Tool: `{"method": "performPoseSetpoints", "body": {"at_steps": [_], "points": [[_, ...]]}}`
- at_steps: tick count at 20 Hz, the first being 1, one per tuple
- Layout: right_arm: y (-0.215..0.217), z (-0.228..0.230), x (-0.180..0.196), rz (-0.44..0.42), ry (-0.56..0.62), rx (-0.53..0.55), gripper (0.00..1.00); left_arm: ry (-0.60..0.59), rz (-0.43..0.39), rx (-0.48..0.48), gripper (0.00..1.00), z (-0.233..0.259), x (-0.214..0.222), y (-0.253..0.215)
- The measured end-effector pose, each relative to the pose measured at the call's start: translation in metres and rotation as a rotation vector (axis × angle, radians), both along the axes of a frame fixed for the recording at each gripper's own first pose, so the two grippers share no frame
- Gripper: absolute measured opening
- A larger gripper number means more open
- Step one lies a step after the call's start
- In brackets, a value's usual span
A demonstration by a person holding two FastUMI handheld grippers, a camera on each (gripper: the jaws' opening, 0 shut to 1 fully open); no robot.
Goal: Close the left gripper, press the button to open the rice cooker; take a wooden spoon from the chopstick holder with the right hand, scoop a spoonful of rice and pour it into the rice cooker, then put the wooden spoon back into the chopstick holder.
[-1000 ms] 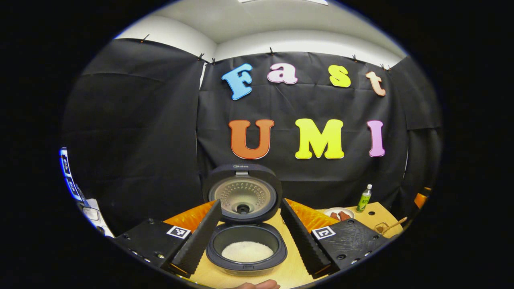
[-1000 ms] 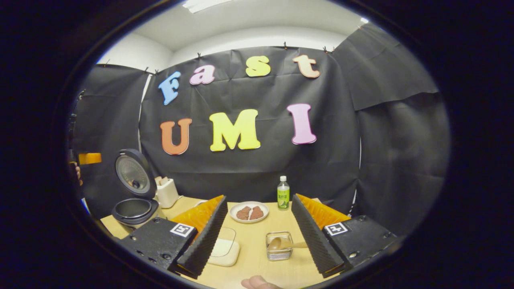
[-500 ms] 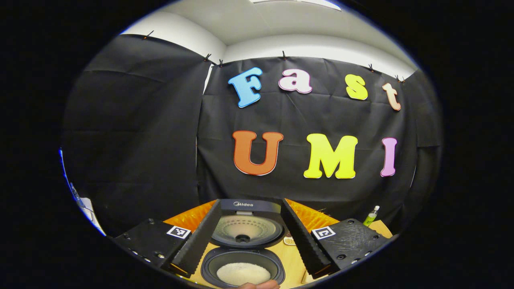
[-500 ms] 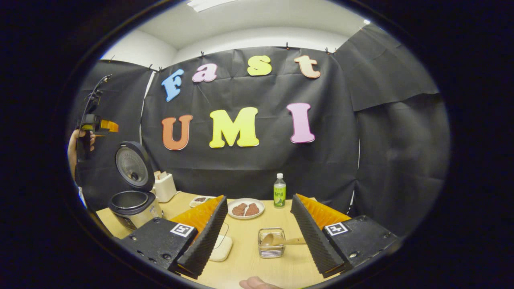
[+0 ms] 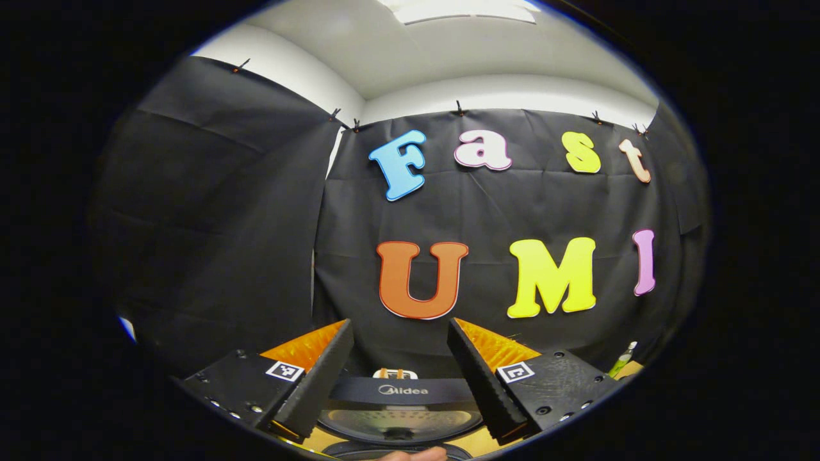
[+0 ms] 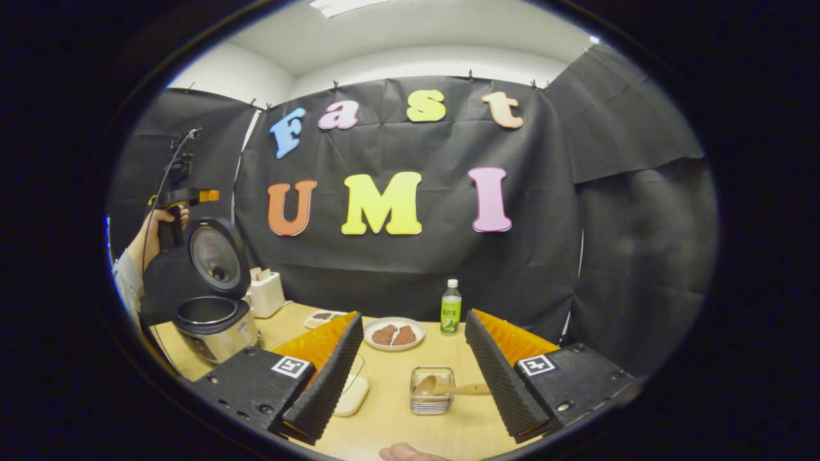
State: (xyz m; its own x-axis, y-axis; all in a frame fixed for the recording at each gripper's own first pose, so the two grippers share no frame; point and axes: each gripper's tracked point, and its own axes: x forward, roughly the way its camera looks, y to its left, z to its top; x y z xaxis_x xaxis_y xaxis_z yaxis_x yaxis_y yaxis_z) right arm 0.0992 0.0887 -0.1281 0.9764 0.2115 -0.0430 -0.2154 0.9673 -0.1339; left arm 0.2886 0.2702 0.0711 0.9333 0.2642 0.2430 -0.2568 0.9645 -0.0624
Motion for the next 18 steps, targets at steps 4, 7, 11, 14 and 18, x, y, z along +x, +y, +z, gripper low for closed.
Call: {"method": "performPoseSetpoints", "body": {"at_steps": [4, 7, 11, 14, 18], "points": [[0.002, 0.009, -0.012, -0.01, -0.043, 0.033, 0.99, 0.014, -0.017, -0.051, 0.94, -0.007, 0.024, 0.012], [0.005, 0.015, -0.023, 0.003, -0.067, 0.053, 1.0, 0.075, -0.061, -0.114, 0.94, -0.023, 0.038, 0.01], [0.004, 0.025, -0.045, -0.003, -0.093, 0.044, 0.99, 0.171, -0.014, -0.055, 0.83, -0.044, 0.044, 0.012], [0.001, 0.028, -0.065, -0.012, -0.112, 0.045, 1.0, 0.213, -0.01, -0.038, 0.96, -0.048, 0.035, 0.004], [-0.005, 0.022, -0.086, -0.025, -0.1, 0.062, 1.0, 0.284, -0.021, -0.057, 0.98, -0.059, 0.014, -0.004]]}}
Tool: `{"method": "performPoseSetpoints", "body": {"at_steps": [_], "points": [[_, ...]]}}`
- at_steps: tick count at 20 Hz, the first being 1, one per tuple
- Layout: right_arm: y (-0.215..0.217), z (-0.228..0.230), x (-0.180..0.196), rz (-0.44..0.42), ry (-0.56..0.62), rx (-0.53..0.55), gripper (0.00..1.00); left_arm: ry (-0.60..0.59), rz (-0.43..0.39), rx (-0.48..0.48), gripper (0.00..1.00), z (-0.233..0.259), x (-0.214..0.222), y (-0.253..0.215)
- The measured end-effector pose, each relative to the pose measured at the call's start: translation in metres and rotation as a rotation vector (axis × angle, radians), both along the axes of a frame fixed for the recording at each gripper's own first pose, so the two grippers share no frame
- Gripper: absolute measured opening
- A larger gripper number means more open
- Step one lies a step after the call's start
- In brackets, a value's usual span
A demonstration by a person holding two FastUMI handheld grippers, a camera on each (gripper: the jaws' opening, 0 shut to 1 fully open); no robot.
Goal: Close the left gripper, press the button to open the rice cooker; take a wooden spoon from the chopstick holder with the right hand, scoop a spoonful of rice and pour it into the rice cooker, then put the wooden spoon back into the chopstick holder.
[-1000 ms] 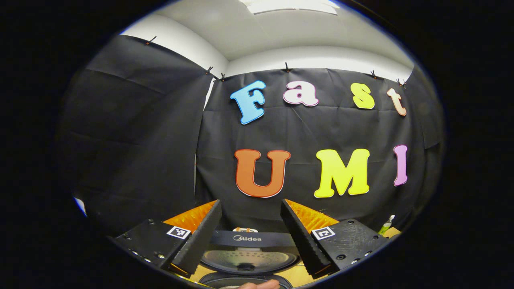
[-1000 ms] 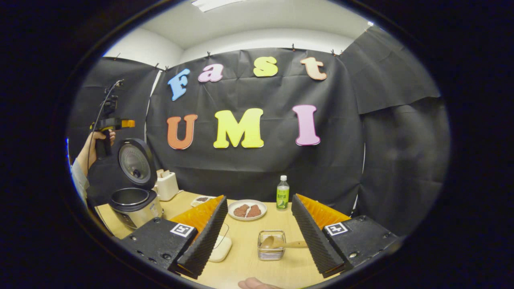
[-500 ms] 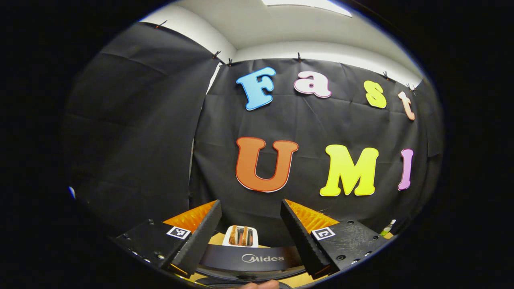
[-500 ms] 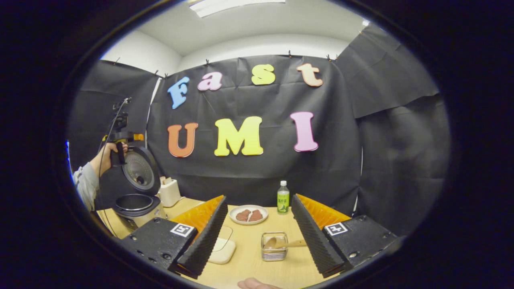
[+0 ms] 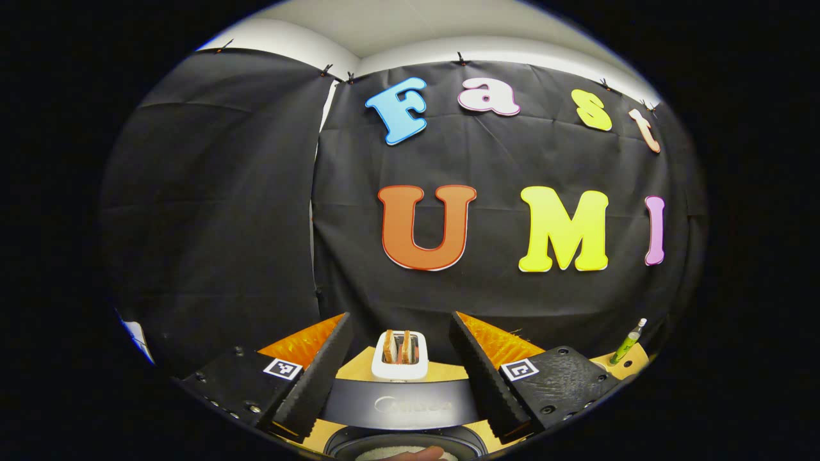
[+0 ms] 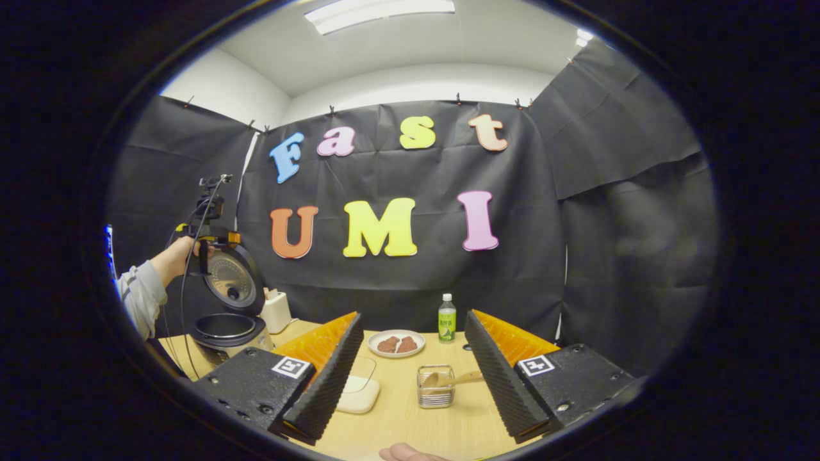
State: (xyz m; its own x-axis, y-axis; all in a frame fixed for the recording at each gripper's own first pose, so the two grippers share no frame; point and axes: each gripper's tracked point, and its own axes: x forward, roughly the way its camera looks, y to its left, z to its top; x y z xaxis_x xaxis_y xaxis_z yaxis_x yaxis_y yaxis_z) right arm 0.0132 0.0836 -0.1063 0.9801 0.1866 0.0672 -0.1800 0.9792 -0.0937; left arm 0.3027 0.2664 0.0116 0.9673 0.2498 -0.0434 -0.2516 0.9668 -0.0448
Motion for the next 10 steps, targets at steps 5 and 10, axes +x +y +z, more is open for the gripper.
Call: {"method": "performPoseSetpoints", "body": {"at_steps": [5, 10], "points": [[0.001, -0.007, -0.022, 0.029, -0.004, 0.047, 1.0, 0.034, 0.034, 0.0, 1.0, -0.016, -0.034, -0.007], [-0.005, -0.03, -0.041, 0.051, 0.029, 0.039, 1.0, 0.053, 0.031, -0.001, 0.98, -0.044, -0.069, -0.021]]}}
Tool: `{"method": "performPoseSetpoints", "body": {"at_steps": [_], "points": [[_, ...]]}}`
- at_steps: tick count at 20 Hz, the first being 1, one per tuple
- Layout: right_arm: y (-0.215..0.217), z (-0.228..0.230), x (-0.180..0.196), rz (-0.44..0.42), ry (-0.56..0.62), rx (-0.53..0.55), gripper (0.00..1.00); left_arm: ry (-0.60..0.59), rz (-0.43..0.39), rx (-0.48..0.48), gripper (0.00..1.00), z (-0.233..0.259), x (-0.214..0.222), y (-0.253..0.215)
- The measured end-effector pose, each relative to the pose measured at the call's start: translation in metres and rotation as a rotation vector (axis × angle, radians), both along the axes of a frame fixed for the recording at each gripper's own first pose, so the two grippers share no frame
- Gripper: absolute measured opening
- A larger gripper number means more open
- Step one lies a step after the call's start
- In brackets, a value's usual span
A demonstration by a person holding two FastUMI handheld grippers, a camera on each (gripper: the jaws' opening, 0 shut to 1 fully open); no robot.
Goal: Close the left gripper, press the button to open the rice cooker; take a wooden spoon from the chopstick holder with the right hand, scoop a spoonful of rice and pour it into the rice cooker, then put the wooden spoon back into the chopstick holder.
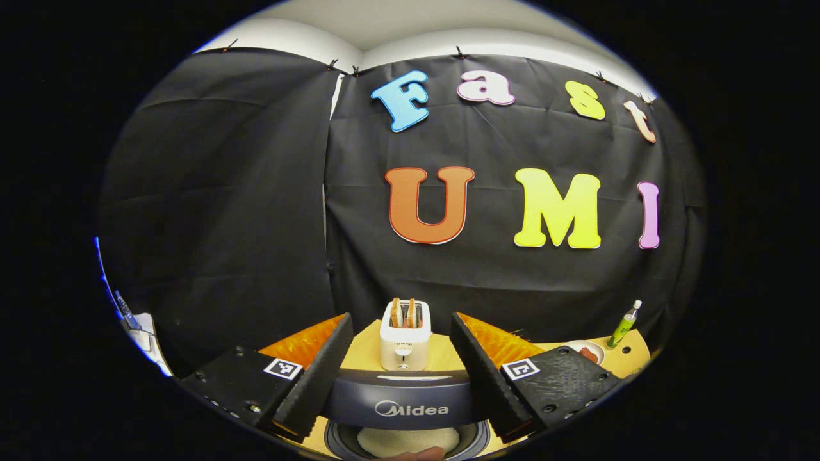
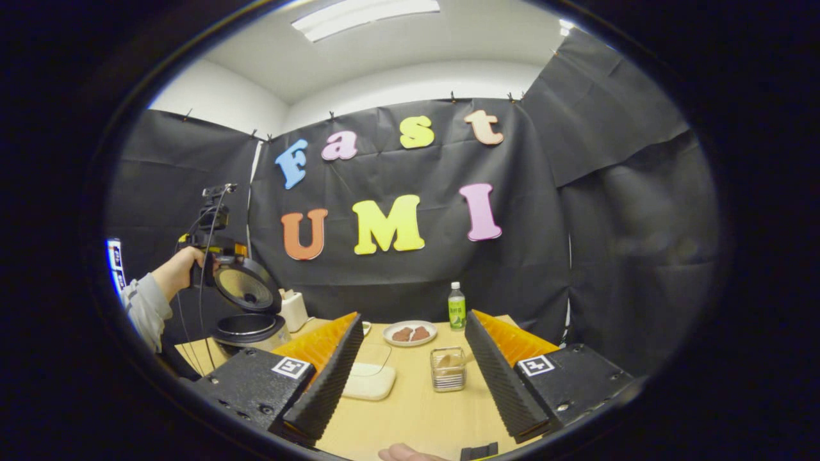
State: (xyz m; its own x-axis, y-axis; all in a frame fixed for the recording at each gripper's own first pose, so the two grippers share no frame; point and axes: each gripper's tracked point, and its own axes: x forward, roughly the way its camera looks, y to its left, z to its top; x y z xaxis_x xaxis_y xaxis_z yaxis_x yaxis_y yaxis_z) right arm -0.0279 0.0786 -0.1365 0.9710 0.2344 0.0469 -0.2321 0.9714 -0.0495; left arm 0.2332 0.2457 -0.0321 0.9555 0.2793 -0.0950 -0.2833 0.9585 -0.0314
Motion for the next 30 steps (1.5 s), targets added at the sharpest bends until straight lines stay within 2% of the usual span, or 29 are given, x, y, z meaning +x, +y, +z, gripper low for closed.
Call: {"method": "performPoseSetpoints", "body": {"at_steps": [4, 7, 12, 16, 24, 25, 30], "points": [[0.001, -0.003, -0.024, 0.016, -0.003, 0.007, 1.0, 0.029, -0.023, -0.006, 1.0, -0.028, -0.028, -0.012], [0.009, 0.008, -0.044, 0.048, -0.047, 0.009, 0.99, 0.06, -0.028, -0.009, 0.97, -0.048, -0.04, -0.016], [0.017, 0.016, -0.062, 0.046, -0.088, -0.012, 1.0, 0.112, -0.08, -0.021, 0.96, -0.077, -0.052, -0.031], [0.018, 0.014, -0.062, 0.044, -0.069, 0.001, 1.0, 0.185, -0.091, -0.039, 0.96, -0.119, -0.063, -0.033], [0.033, 0.002, -0.058, 0.06, -0.039, -0.005, 1.0, 0.234, -0.113, -0.043, 0.96, -0.16, -0.076, -0.04], [0.037, -0.002, -0.057, 0.066, -0.032, -0.011, 1.0, 0.172, -0.106, -0.023, 0.96, -0.149, -0.075, -0.038], [0.048, -0.012, -0.055, 0.096, 0.002, -0.028, 1.0, 0.117, -0.092, -0.008, 0.97, -0.155, -0.074, -0.038]]}}
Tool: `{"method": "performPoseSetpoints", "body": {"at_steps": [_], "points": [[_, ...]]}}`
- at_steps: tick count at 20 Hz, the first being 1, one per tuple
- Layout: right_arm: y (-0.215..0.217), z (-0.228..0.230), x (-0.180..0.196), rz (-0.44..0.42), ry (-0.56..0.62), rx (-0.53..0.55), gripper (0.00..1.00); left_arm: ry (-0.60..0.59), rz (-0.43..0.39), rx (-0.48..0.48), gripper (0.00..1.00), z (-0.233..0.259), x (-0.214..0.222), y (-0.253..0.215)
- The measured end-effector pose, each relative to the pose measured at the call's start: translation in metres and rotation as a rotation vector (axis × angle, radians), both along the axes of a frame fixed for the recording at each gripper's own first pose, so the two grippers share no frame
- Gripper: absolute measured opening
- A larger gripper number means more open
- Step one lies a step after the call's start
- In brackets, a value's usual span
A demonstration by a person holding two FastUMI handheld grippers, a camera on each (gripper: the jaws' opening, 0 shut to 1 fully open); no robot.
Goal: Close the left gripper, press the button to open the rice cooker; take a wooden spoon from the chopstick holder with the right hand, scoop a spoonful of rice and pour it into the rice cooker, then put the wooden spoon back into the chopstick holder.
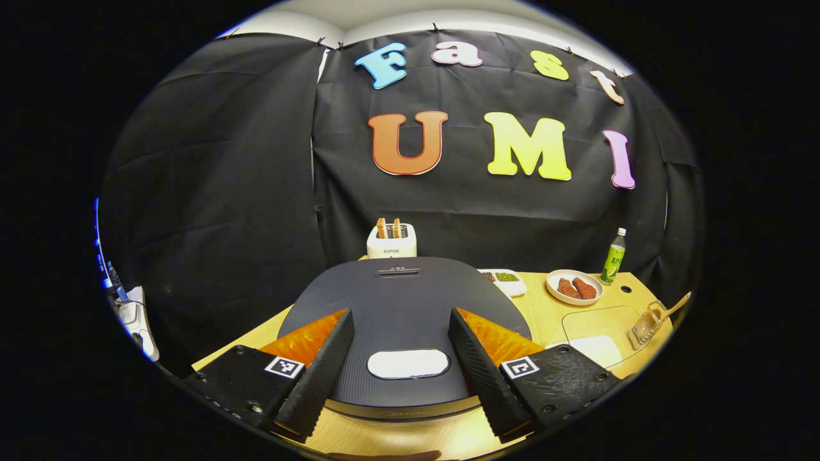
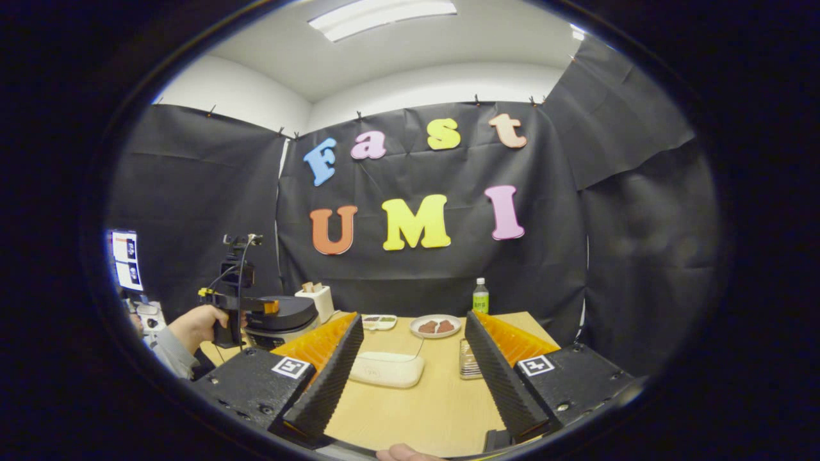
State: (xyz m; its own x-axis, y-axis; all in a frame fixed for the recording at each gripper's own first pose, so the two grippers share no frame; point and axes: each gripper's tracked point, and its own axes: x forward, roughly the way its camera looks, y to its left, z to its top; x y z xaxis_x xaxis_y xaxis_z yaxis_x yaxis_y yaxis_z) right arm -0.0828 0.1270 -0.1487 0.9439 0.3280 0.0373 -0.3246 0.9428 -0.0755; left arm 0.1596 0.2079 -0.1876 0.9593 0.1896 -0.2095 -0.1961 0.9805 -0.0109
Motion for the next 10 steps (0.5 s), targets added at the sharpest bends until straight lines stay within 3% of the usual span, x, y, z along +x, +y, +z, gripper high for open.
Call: {"method": "performPoseSetpoints", "body": {"at_steps": [10], "points": [[0.0001, -0.0059, 0.0017, -0.007, 0.01, -0.007, 1.0, -0.195, 0.009, 0.043, 0.97, 0.0028, 0.0011, 0.002]]}}
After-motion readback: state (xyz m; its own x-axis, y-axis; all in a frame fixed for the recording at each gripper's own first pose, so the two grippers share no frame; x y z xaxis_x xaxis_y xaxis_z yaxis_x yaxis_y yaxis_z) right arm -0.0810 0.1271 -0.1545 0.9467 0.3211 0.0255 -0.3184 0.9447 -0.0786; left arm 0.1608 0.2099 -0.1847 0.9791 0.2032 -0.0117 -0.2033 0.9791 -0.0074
